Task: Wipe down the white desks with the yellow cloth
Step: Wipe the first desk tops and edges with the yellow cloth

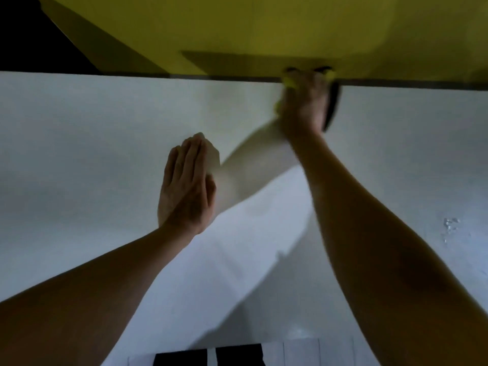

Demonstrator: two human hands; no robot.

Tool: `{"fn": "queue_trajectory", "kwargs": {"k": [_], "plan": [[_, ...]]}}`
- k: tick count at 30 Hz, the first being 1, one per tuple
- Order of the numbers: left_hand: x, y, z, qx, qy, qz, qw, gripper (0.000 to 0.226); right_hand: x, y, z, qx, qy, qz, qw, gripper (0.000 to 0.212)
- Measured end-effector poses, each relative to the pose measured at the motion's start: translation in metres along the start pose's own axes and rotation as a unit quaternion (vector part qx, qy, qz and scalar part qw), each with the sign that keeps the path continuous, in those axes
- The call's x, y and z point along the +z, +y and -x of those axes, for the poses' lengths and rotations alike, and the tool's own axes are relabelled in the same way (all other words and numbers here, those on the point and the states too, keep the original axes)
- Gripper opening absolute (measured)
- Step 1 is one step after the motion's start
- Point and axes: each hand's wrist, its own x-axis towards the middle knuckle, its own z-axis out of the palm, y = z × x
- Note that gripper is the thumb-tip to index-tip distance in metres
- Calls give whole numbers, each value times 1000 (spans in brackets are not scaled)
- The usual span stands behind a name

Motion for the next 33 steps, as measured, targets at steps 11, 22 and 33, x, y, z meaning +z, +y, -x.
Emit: {"fn": "queue_trajectory", "kwargs": {"k": [11,22,33], "plan": [[-6,1,2,1,-24,-9,1000,63,10,-33,-12,-79,-35,-16,996,46],[-3,5,2,-12,-19,-23,999,64,-25,102,-19,47,17,-37,998,50],[-5,2,4,-1,-23,-41,999,67,-5,-9,89,-217,-33,-175,960,55]]}}
